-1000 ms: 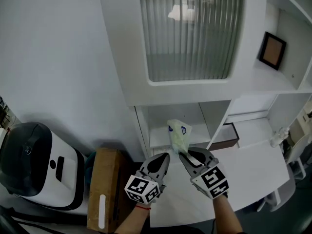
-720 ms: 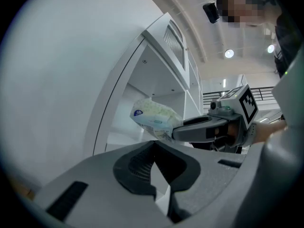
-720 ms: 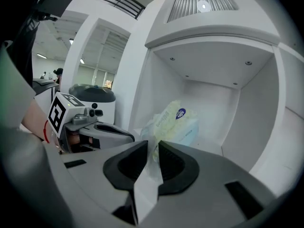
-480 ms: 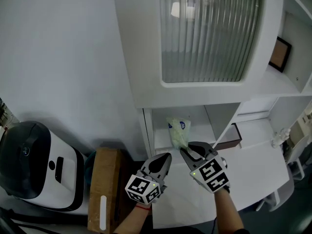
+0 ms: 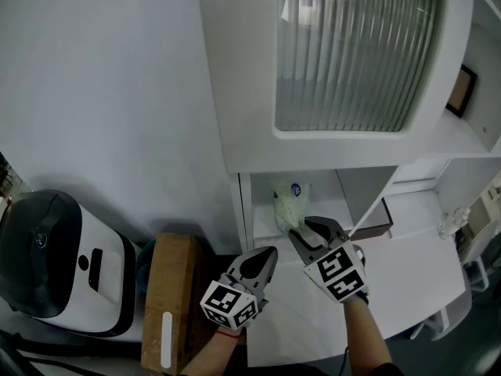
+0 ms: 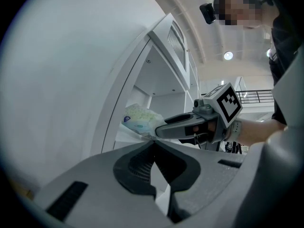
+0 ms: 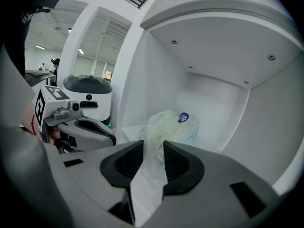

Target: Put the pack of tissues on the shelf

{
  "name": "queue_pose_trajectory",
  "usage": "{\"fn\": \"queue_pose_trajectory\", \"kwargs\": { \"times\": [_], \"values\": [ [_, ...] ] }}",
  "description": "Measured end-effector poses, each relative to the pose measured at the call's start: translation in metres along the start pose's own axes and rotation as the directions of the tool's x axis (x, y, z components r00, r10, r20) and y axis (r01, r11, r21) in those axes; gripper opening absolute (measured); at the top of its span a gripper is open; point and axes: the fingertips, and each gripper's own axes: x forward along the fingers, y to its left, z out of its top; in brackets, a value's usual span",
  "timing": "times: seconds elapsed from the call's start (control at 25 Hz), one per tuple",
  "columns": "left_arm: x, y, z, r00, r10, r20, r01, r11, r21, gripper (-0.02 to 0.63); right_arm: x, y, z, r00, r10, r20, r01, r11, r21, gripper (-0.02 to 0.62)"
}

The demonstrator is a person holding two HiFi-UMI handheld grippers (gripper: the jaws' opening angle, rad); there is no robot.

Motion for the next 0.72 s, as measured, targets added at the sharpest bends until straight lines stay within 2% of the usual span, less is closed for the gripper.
{"fn": "queue_pose_trajectory", "kwargs": {
  "times": [0.32,0.72],
  "values": [
    [-0.005,0.007,-0.005,1.0,0.015,-0.008,-0.016,1.0,-0.013,0.006,0.004,-0.003,0.003,0.998,-0.024,0.064,0.023,0.999,0.023,0.162],
    [-0.002,0.002,-0.012,1.0,0.007,-0.021,-0.007,1.0,-0.027,0.006,-0.008,-0.012,0.007,0.982,-0.076,0.174,0.055,0.991,0.122,0.256]
  ]
}}
